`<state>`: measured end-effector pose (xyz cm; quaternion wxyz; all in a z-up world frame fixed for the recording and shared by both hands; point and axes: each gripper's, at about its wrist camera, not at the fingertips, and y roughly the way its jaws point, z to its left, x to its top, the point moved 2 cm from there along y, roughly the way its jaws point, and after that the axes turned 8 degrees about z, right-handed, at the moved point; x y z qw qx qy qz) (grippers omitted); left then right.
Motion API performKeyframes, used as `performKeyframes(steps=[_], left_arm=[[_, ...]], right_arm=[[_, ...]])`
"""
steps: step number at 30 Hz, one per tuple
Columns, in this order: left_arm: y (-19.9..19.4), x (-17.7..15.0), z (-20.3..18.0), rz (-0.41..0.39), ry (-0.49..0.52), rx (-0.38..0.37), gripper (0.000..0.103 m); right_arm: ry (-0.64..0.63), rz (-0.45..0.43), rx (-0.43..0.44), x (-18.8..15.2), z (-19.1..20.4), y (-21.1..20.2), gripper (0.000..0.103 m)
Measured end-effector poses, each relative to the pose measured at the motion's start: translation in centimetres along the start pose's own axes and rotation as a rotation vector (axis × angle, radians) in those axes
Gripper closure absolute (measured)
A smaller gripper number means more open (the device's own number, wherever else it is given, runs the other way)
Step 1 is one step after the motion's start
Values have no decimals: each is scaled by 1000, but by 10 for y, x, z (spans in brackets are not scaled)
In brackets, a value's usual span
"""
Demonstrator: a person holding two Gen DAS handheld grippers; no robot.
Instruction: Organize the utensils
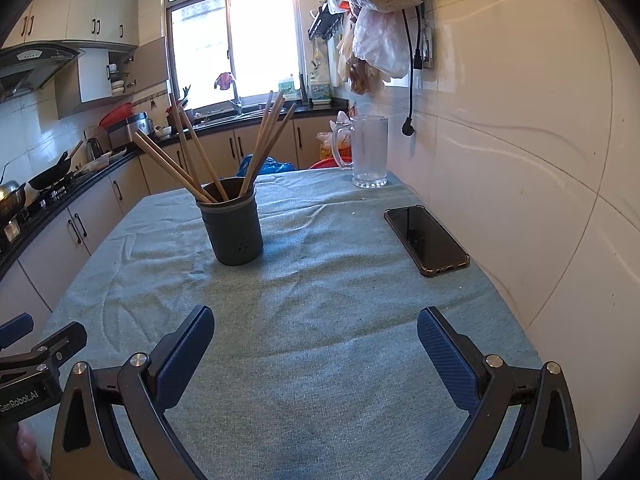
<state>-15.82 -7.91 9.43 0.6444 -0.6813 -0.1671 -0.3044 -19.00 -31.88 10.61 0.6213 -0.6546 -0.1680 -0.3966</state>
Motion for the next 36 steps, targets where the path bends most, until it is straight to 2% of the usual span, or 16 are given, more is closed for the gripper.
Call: performKeyframes(steps=[36], left_arm=[[5, -2, 0, 31, 8, -13, 0]], right_arm=[[-23, -4, 10, -3, 8, 1, 0]])
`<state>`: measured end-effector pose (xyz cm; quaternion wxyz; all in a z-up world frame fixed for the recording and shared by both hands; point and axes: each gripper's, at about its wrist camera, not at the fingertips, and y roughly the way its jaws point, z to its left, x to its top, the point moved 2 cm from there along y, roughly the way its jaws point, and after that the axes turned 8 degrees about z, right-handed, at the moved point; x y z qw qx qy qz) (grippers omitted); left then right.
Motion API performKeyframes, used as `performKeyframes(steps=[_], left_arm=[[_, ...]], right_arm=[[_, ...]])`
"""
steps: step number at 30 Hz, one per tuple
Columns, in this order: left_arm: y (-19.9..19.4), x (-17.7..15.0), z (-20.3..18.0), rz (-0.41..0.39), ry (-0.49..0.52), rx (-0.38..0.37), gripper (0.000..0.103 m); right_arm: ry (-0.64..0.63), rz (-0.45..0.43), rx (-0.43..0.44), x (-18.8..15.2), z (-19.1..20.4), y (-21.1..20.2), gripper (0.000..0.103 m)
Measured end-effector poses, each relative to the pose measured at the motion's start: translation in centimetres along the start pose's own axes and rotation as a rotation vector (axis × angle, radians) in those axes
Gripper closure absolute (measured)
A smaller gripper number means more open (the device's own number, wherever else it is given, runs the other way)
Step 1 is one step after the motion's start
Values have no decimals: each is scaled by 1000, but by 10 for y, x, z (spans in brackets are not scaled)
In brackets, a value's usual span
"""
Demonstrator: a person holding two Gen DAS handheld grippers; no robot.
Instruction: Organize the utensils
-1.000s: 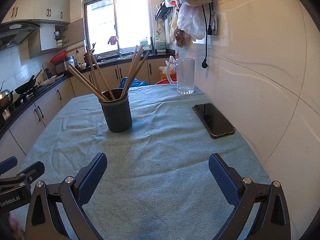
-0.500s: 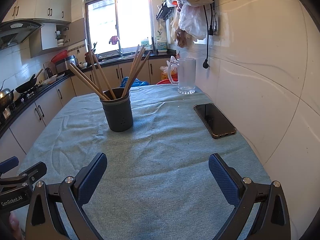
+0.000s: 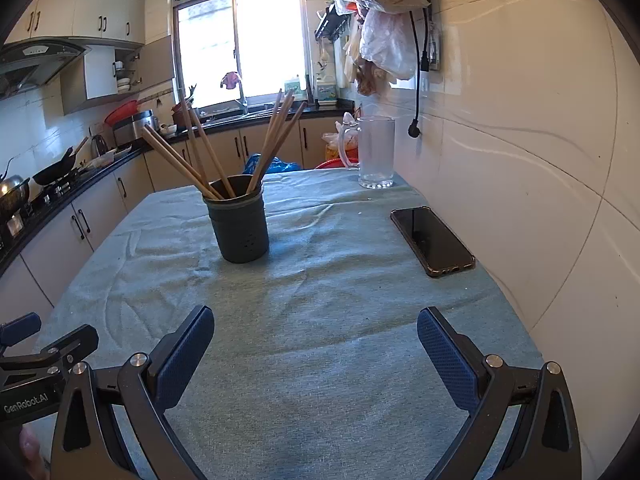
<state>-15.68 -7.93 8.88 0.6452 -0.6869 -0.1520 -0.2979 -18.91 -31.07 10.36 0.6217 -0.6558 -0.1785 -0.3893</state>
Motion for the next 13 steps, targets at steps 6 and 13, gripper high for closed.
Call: performKeyframes(steps=[6, 13], left_arm=[[2, 0, 1, 8, -7, -4, 0], [6, 0, 5, 30, -20, -21, 0]], right_arm=[[-11, 6, 4, 0, 3, 2, 0], [-25, 21, 6, -2, 7, 7, 0]])
